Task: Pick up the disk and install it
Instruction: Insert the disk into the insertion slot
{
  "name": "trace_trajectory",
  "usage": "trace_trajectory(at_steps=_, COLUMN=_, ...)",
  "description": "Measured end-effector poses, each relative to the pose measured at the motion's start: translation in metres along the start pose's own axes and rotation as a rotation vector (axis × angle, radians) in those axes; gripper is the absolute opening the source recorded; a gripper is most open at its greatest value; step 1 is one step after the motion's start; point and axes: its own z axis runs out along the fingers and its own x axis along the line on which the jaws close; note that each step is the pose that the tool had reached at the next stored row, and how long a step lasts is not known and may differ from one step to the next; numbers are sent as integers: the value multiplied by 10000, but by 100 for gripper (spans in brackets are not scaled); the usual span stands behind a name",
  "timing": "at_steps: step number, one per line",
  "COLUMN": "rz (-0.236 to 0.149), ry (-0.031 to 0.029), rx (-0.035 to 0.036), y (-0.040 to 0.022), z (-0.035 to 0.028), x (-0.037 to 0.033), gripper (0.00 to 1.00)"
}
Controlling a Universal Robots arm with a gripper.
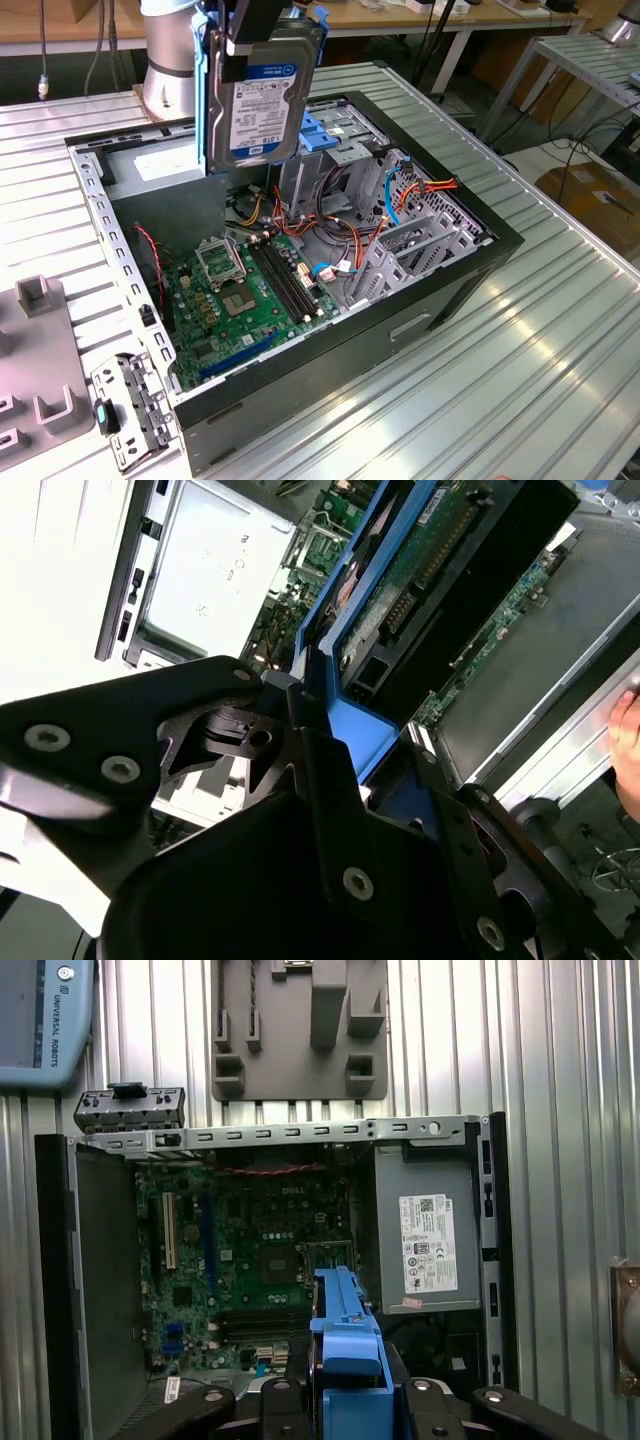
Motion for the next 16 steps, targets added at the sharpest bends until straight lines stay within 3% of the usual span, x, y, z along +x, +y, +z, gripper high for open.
trace_trajectory(at_steps=13, rz=0, ry=0, rx=0, y=-7, z=0, x=-1, gripper=37)
trace_trajectory(at_steps=16, rz=-1, ry=0, rx=-1, y=-9, z=0, x=26, gripper=37)
